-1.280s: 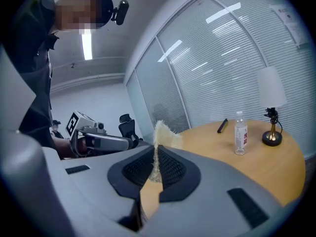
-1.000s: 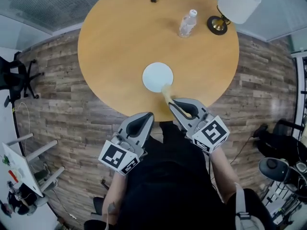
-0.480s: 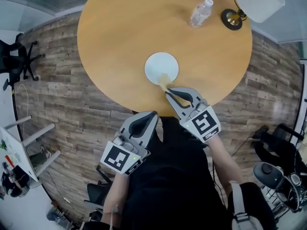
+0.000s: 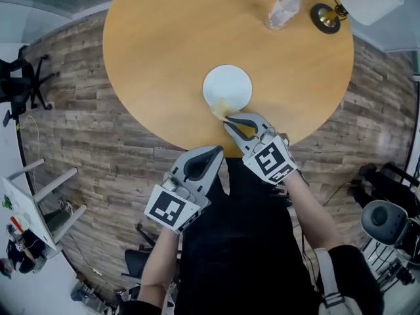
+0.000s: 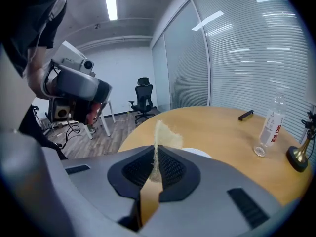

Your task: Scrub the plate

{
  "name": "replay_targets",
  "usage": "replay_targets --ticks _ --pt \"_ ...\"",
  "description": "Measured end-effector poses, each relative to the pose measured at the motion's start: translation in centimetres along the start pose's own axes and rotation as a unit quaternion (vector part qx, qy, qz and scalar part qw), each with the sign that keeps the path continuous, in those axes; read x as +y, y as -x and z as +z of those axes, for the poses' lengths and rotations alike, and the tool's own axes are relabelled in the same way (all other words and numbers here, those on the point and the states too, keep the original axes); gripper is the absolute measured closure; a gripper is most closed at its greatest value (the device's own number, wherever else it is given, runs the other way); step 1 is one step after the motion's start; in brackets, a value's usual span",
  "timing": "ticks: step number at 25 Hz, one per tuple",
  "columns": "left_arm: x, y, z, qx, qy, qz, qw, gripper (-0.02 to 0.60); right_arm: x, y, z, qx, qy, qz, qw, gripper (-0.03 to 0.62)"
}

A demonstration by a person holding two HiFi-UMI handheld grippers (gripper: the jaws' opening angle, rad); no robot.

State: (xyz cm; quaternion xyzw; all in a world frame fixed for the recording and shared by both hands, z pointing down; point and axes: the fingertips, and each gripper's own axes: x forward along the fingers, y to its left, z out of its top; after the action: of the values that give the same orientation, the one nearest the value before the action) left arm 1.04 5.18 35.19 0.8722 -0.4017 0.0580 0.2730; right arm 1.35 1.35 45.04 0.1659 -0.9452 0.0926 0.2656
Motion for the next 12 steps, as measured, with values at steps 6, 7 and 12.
replay_targets --ticks 6,7,12 --pt "0.7 -0.1 -0.3 -0.006 0.002 0.004 1.0000 0.571 -0.3 -2.3 -2.0 0.035 0.032 0.001 0.999 0.566" --pt "0.8 -0.2 -0.4 -0.002 0.004 0.005 1.0000 0.571 -0.2 -2.7 -2.3 0.040 0.034 0.003 0.999 0.566" --pt "1.4 -0.2 -0.1 -0.002 0.002 -0.001 1.0000 0.571 0.1 -5.0 -3.7 0.069 0.039 0.012 0.997 0.566"
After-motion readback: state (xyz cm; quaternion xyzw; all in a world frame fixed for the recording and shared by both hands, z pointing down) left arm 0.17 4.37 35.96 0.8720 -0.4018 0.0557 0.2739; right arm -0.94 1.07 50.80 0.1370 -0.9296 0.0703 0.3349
